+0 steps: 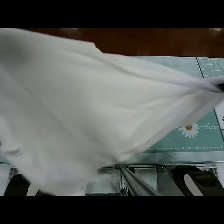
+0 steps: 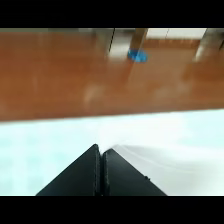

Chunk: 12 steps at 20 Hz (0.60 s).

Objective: Fold the shirts.

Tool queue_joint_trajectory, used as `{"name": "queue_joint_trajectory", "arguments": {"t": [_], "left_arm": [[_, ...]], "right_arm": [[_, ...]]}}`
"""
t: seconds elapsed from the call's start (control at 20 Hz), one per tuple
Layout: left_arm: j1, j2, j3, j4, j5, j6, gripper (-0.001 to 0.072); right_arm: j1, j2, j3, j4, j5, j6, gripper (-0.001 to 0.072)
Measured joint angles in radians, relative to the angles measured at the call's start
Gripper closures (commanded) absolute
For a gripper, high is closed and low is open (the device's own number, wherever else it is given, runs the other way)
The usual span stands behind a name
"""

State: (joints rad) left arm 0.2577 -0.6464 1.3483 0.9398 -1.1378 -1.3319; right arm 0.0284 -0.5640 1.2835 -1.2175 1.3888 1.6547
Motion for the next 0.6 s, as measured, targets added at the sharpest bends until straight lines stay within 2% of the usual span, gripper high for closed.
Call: {"name": "queue_joint_trajectory", "arguments": {"t": [0.1,0.25,0.35,0.5,0.55,0.6], "left_arm": [[-0.013,-0.058,-0.122,0.000,0.075,0.021,0.0689],[-0.050,-0.182,-0.224,-0.008,0.211,0.045,0.0689],[-0.082,-0.269,-0.253,-0.019,0.301,0.053,0.0689],[-0.131,-0.386,-0.272,-0.035,0.403,0.060,0.0687],[-0.145,-0.422,-0.276,-0.034,0.410,0.060,0.0665],[-0.159,-0.454,-0.278,-0.036,0.435,0.061,0.0447]], "right_arm": [[0.000,-0.072,-0.141,0.013,-0.136,-0.002,0.0668],[0.000,-0.272,-0.222,0.074,-0.331,-0.048,0.0668],[0.000,-0.452,-0.200,0.145,-0.436,-0.089,0.0668],[0.000,-0.736,-0.083,0.274,-0.514,-0.142,0.0668],[0.000,-0.818,-0.040,0.322,-0.530,-0.162,0.0667],[-0.002,-0.897,0.005,0.377,-0.539,-0.179,0.0531]]}}
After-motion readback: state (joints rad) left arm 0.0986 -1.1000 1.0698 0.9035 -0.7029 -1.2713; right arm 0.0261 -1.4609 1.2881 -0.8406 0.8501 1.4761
